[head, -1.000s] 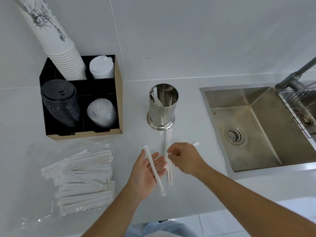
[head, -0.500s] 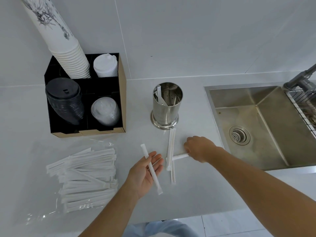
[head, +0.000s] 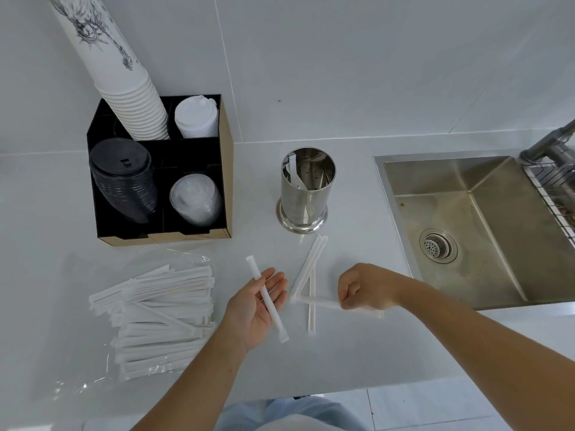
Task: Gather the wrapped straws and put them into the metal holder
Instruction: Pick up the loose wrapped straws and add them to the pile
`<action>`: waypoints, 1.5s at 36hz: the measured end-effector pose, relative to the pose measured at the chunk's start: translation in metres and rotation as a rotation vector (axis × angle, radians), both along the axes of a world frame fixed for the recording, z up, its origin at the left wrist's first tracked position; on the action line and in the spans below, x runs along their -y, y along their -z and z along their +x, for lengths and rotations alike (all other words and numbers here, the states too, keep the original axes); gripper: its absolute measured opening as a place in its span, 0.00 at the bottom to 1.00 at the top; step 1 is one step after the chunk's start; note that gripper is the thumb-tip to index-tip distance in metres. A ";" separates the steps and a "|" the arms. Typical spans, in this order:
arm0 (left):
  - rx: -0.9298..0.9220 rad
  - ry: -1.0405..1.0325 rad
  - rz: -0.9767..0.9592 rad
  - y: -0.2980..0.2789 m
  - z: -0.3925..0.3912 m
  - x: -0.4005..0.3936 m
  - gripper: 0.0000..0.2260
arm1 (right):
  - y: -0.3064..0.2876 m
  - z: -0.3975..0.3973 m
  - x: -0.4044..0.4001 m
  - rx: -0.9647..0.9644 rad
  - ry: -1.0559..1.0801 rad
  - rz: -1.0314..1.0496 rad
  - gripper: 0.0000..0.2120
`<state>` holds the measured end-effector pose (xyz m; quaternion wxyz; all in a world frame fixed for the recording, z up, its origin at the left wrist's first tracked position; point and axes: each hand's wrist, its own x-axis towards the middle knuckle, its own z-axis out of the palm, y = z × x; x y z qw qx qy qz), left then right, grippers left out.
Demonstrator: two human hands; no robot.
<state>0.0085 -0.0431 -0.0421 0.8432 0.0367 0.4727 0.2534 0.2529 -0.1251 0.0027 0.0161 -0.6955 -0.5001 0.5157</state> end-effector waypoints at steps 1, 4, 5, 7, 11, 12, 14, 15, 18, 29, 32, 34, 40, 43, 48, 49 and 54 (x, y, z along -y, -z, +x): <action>-0.007 -0.007 -0.001 0.000 -0.001 -0.001 0.10 | 0.000 -0.002 0.003 -0.052 0.038 -0.020 0.05; -0.019 -0.023 -0.002 0.002 -0.005 -0.003 0.10 | -0.003 -0.004 0.011 -0.202 0.139 -0.055 0.04; -0.020 -0.028 0.000 0.002 -0.007 -0.003 0.10 | -0.004 -0.004 0.013 -0.256 0.177 -0.054 0.03; -0.023 -0.036 0.006 0.001 -0.008 -0.003 0.10 | -0.004 -0.005 0.017 -0.355 0.269 -0.037 0.02; -0.042 -0.028 0.006 -0.001 -0.006 -0.001 0.10 | -0.004 -0.015 0.017 -0.498 0.462 0.054 0.05; -0.041 -0.021 0.008 -0.002 -0.005 0.001 0.12 | -0.004 -0.020 0.016 -0.528 0.503 0.078 0.06; -0.036 -0.008 0.012 -0.003 -0.002 0.004 0.17 | -0.003 -0.033 0.013 -0.565 0.572 0.122 0.05; -0.031 -0.002 0.012 -0.004 -0.001 0.005 0.19 | -0.003 -0.041 0.011 -0.566 0.601 0.142 0.04; -0.014 0.013 0.026 -0.006 0.002 0.008 0.22 | -0.002 -0.064 0.006 -0.543 0.643 0.179 0.06; -0.041 -0.006 -0.024 -0.007 -0.004 0.009 0.11 | 0.008 -0.077 -0.001 -0.425 0.649 0.223 0.11; -0.060 -0.004 -0.031 -0.005 -0.007 0.008 0.07 | 0.019 -0.065 -0.006 -0.183 0.579 0.280 0.07; -0.078 -0.005 -0.023 -0.004 -0.010 0.007 0.07 | 0.023 -0.059 -0.012 0.019 0.411 0.371 0.05; -0.144 -0.008 -0.010 -0.003 -0.020 0.005 0.10 | 0.026 -0.051 -0.044 0.366 -0.139 0.397 0.13; -0.161 0.009 -0.010 -0.004 -0.024 0.004 0.08 | 0.027 -0.054 -0.057 0.465 -0.326 0.384 0.16; -0.161 0.017 0.004 -0.003 -0.032 0.002 0.07 | 0.028 -0.058 -0.070 0.636 -0.584 0.416 0.15; -0.163 0.018 0.007 -0.003 -0.033 0.002 0.08 | 0.027 -0.058 -0.071 0.644 -0.610 0.418 0.14; -0.166 0.025 0.030 -0.001 -0.039 -0.002 0.12 | 0.023 -0.060 -0.080 0.680 -0.758 0.403 0.11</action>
